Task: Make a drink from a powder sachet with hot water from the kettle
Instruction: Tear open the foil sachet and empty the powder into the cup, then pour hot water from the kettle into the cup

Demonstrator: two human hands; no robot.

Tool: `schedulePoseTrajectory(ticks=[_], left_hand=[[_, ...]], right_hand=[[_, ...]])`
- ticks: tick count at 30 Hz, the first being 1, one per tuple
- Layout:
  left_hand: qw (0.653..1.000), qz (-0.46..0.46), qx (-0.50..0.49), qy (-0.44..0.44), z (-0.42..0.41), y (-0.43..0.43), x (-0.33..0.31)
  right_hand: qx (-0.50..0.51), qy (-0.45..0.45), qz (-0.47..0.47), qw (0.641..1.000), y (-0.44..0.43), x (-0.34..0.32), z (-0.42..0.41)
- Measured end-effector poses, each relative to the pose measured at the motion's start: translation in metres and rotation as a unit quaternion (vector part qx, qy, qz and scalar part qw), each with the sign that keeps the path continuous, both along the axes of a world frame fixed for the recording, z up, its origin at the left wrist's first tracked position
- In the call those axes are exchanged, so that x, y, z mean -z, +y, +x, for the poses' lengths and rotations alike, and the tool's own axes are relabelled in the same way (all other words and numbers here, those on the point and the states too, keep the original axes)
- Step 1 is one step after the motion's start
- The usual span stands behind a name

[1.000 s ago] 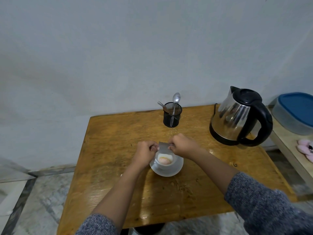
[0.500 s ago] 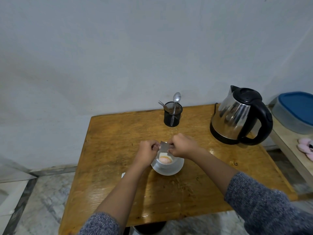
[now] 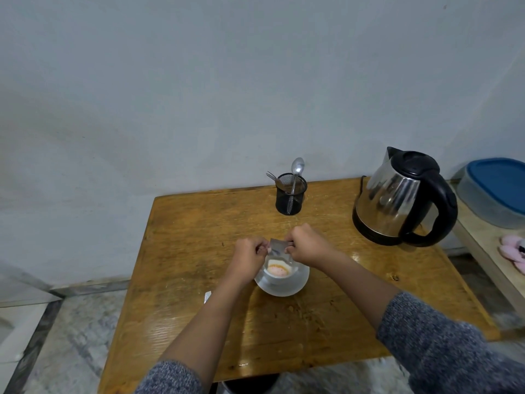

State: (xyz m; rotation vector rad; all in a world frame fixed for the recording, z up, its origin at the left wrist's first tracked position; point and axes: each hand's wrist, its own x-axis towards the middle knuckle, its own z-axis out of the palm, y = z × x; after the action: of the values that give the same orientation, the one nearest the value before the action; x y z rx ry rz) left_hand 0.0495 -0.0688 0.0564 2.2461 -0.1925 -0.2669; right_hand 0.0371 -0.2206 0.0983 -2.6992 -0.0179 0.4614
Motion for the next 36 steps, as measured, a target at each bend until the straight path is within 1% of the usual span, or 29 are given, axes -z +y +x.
schedulePoseTrajectory(ticks=[5, 13, 19, 24, 27, 30, 32, 36], left_hand=[[1.000, -0.011, -0.013, 0.001, 0.002, 0.006, -0.001], [0.997, -0.063, -0.026, 0.020, 0.004, 0.020, -0.002], [0.987, -0.128, -0.076, 0.065, -0.001, 0.055, 0.003], [0.972, -0.168, -0.153, 0.066, -0.016, 0.099, 0.009], [0.966, -0.174, -0.170, 0.083, -0.030, 0.123, 0.016], [0.962, -0.163, -0.193, 0.103, -0.043, 0.140, 0.026], [0.961, -0.145, -0.209, 0.111, -0.050, 0.147, 0.035], [0.961, -0.094, -0.228, 0.128, -0.059, 0.153, 0.052]], right_hand=[[0.003, -0.004, 0.025, 1.000, 0.000, -0.002, 0.002], [0.024, -0.013, 0.080, 0.996, 0.007, 0.001, 0.007], [0.032, -0.015, 0.166, 0.985, 0.038, 0.001, 0.013], [0.026, -0.017, 0.213, 0.976, 0.083, 0.011, 0.012], [-0.002, 0.004, 0.180, 0.984, 0.109, 0.024, 0.008], [-0.025, 0.000, 0.158, 0.987, 0.131, 0.040, 0.002], [-0.034, 0.005, 0.142, 0.989, 0.141, 0.050, -0.002], [-0.075, 0.055, 0.092, 0.991, 0.149, 0.066, -0.009]])
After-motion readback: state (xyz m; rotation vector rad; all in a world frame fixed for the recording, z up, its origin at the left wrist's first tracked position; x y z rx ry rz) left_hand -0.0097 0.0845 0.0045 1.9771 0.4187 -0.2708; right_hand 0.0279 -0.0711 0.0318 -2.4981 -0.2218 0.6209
